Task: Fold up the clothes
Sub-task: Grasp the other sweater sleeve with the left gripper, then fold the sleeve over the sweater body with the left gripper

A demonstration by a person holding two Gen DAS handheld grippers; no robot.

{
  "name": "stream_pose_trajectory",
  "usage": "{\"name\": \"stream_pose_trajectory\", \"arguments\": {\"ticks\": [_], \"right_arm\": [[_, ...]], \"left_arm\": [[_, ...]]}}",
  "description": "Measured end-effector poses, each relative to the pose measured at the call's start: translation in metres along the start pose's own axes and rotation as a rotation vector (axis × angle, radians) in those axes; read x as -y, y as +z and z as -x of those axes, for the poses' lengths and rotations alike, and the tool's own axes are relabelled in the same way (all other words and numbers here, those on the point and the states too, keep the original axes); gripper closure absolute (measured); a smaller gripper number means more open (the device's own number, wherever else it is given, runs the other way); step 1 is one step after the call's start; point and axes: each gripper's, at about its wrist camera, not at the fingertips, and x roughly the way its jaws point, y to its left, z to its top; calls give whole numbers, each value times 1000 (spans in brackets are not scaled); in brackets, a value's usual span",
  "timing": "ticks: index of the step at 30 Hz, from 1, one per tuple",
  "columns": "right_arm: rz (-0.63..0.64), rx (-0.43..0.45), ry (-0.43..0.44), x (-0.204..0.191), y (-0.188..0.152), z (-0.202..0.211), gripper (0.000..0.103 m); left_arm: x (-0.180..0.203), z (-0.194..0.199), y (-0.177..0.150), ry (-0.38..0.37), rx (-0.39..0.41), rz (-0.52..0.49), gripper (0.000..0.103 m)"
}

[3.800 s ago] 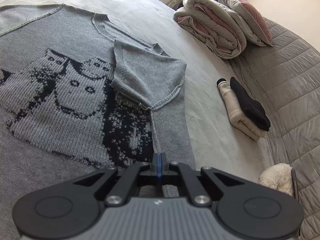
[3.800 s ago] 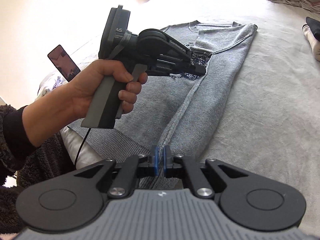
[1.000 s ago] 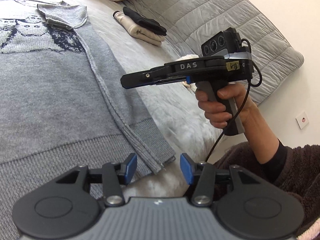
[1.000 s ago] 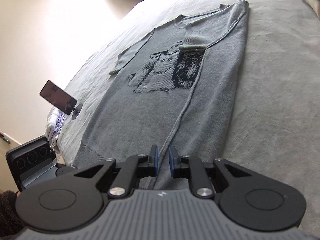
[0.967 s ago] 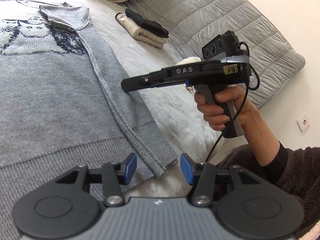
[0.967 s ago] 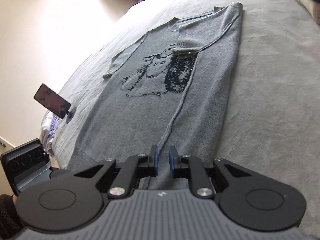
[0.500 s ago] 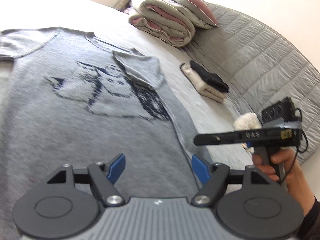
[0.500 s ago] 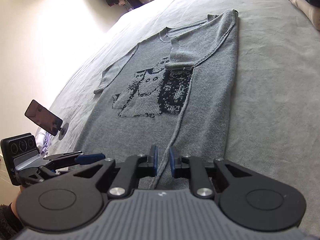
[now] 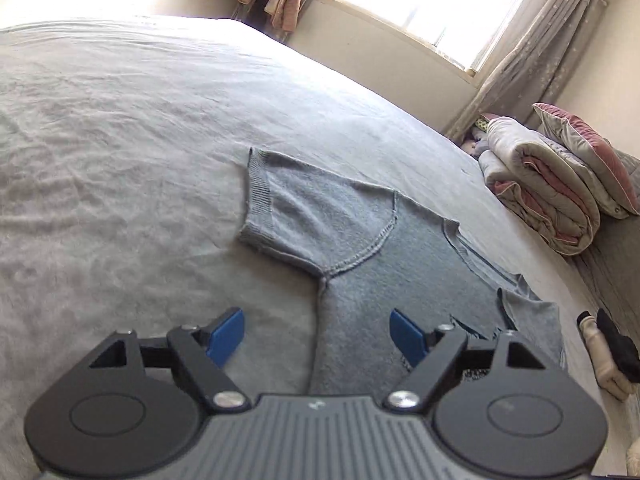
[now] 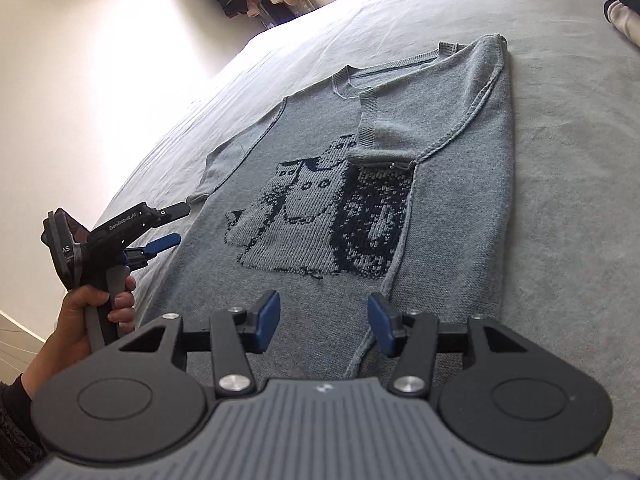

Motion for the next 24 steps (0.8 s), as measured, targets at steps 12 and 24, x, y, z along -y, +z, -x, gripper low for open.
{"name": "stream_pose_trajectory", "arguments": {"ticks": [12, 24], "right_arm": [[-12, 9, 0, 7, 4, -7, 49], [-18, 19, -2, 9, 5, -4, 49]], "left_arm": [[-21, -45, 31, -9, 116, 216, 87], [66, -35, 42, -226, 121, -56, 98]]}}
